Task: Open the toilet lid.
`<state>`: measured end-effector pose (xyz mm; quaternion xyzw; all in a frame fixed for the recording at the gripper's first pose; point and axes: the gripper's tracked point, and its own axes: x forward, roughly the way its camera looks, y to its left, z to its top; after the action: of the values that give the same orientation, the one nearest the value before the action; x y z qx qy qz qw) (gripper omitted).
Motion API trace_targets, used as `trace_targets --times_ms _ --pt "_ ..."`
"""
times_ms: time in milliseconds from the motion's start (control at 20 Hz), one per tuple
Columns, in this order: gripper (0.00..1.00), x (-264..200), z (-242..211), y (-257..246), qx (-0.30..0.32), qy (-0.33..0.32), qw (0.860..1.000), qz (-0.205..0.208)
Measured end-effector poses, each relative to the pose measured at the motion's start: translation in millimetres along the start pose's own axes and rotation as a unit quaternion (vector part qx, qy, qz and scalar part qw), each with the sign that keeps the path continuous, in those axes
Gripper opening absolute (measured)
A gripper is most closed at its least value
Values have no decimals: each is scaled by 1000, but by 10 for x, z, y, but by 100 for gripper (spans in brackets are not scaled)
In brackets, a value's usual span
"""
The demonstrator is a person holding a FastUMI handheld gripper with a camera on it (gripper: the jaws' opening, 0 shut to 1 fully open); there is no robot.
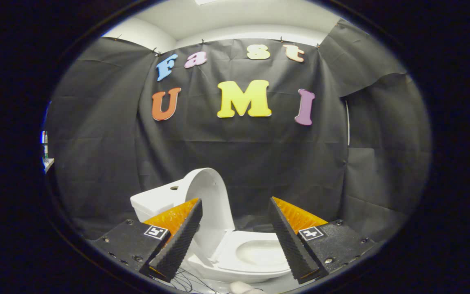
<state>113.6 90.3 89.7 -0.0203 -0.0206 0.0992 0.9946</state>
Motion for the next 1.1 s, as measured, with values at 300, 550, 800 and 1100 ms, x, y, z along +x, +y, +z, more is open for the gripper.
trace_targets --times_ms 300,550,800,1100 --pt "100 -193 -319 -648 20 -3 999 -48" --pt "100 -333 -723 -978 14 7 998 -65" --pt "100 -475 -1030 -1202 18 16 997 -78" --pt "100 -567 -1169 -1506 43 16 994 -101"
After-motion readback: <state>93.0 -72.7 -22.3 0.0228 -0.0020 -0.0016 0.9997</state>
